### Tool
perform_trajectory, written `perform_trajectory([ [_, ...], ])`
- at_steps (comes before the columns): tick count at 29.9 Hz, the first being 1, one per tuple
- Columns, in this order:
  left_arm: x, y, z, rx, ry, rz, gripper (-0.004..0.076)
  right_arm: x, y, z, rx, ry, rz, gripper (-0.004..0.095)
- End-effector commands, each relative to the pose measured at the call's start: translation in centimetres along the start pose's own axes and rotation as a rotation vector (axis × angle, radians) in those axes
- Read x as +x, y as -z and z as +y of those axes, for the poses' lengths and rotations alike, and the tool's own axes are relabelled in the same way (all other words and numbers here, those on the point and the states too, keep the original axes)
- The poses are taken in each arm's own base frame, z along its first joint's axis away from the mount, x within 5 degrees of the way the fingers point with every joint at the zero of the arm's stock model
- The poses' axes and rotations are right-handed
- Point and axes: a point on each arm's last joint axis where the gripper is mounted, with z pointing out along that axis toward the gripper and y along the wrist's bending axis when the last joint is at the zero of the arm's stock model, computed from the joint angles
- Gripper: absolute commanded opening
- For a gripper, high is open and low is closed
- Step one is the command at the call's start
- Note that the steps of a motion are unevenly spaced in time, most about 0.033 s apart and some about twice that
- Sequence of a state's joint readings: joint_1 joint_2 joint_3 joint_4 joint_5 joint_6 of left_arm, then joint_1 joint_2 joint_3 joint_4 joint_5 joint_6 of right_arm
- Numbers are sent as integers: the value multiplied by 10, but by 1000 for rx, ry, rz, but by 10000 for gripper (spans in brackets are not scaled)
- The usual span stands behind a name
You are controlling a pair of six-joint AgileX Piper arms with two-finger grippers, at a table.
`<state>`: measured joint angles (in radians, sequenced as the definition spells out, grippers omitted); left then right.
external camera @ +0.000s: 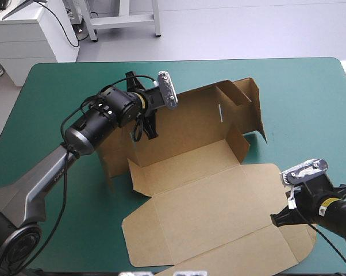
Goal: Fold the box
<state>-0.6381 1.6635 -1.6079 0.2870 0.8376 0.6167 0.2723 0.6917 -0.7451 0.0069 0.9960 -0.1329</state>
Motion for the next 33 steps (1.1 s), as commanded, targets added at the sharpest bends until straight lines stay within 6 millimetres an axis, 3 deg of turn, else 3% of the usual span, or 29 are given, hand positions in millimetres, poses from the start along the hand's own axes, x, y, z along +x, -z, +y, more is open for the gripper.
perform_trajectory([
  [1,-20,29,8,-133,-69,-128,-8,-9,8,-4,35,-14,-72,-21],
  [12,-33,34,-10,-261,-268,-207,-8,-10,26,-5,59,-33,-145,-21],
  [22,-2,41,-35,-401,-395,-275,-8,-14,32,-6,60,-55,-165,-21],
  [28,6,32,-51,-410,-470,-305,-8,-15,32,-6,60,-67,-171,-21],
  [33,12,28,-54,-426,-432,-281,-8,-15,33,-6,60,-75,-179,-21],
])
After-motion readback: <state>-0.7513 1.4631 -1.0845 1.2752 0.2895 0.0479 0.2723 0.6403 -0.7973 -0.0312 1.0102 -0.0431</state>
